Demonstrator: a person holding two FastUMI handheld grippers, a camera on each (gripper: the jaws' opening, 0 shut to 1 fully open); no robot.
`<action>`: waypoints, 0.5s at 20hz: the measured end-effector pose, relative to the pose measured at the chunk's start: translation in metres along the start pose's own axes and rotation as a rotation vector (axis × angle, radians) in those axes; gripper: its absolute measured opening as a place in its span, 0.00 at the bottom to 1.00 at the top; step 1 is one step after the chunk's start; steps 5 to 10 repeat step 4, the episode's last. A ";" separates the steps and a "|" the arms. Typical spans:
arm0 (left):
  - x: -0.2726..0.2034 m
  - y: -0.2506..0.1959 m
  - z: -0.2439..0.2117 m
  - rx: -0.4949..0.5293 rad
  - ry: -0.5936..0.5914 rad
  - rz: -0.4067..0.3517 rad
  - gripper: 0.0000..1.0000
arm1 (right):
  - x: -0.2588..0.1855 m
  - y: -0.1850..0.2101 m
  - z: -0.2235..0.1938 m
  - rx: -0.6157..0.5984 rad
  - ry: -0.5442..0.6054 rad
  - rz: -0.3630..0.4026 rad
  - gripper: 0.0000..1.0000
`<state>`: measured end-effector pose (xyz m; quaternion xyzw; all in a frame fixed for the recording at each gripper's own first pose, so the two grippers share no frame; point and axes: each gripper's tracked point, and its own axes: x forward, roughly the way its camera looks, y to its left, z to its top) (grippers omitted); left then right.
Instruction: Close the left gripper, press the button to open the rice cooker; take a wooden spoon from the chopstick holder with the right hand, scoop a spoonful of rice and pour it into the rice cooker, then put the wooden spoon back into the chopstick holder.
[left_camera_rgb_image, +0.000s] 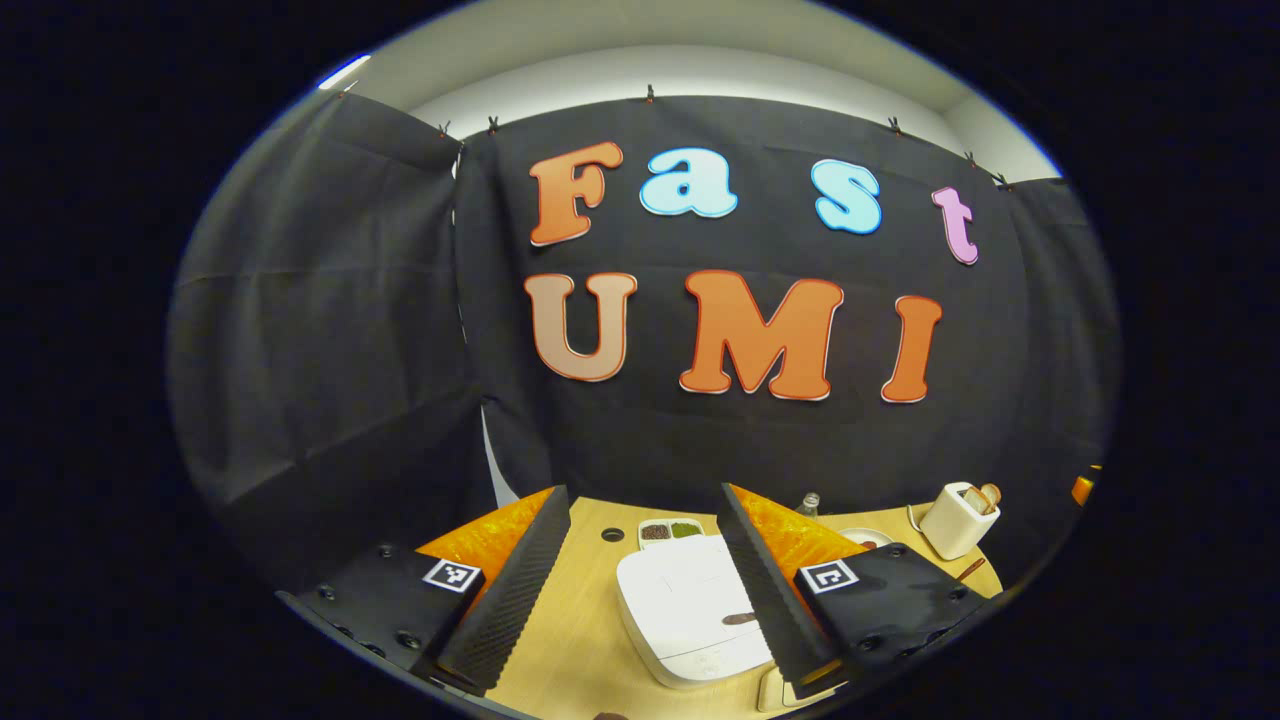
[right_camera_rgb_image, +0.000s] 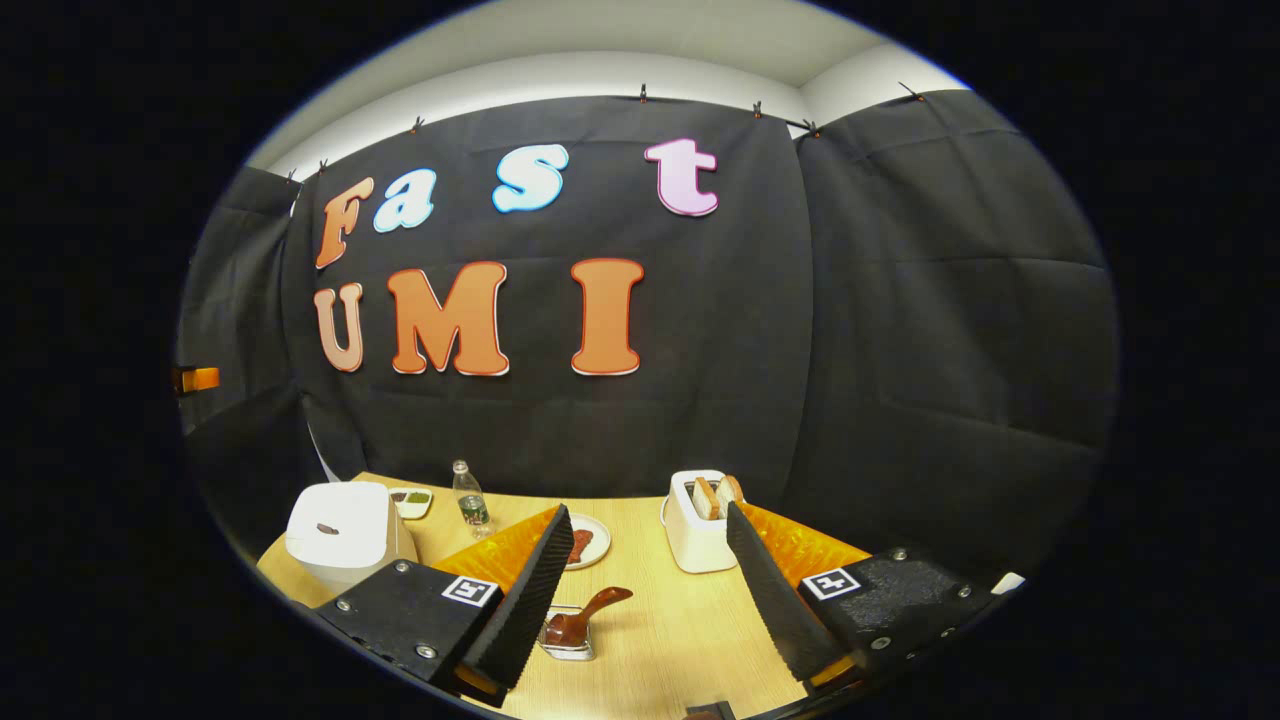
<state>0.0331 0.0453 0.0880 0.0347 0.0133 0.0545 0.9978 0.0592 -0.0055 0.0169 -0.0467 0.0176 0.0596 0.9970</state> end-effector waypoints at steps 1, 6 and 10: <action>-0.012 0.009 0.010 0.003 -0.025 0.008 1.00 | -0.005 0.000 0.005 0.005 -0.010 0.001 0.95; -0.049 0.031 0.013 0.001 -0.047 0.032 1.00 | -0.021 -0.004 0.022 -0.004 -0.056 -0.017 1.00; -0.049 0.031 0.013 0.001 -0.047 0.032 1.00 | -0.021 -0.004 0.022 -0.004 -0.056 -0.017 1.00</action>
